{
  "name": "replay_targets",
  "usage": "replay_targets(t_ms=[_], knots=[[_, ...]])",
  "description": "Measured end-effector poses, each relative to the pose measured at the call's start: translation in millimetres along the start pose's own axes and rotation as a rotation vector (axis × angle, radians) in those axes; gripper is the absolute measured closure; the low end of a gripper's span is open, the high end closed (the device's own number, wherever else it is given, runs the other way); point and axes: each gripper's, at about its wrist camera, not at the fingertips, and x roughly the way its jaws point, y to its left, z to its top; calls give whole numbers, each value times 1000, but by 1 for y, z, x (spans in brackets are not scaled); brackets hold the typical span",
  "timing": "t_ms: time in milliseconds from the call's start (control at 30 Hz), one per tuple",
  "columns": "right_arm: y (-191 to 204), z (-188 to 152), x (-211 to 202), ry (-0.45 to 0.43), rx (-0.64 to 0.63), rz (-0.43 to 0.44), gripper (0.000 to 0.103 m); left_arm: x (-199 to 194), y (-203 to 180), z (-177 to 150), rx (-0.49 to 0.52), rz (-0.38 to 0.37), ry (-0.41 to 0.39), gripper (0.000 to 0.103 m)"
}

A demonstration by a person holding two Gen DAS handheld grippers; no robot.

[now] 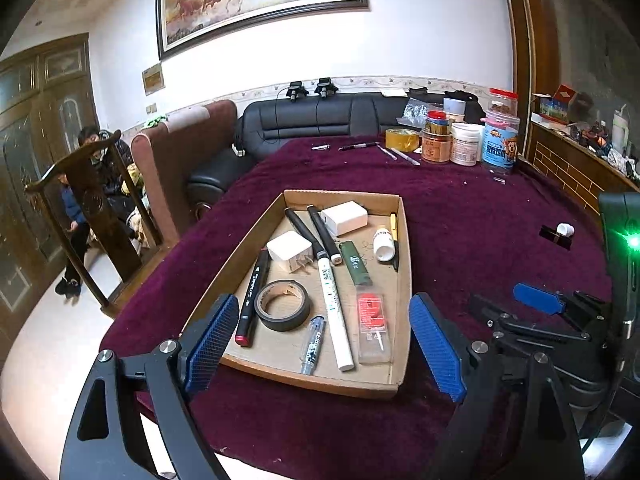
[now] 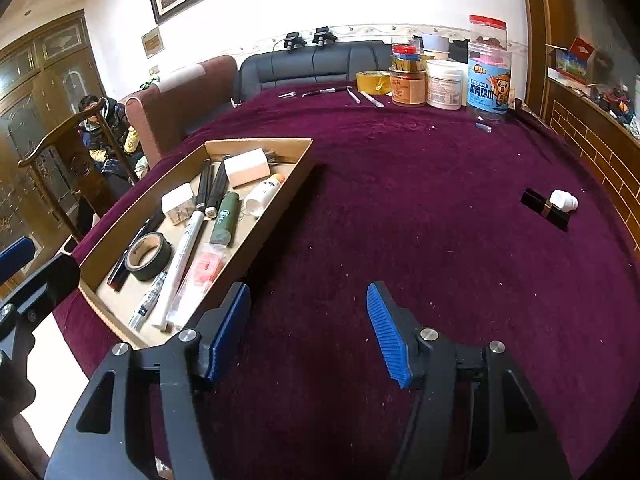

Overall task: Organize rigid objects
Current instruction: 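Raise both open tools away from the tray toward the remaining items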

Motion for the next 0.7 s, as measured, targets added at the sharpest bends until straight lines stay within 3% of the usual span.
replay_targets(t_ms=[700], knots=[[-17,-8,-10,-12,29,-3,38,-8,-32,-2,83,20,6,19]])
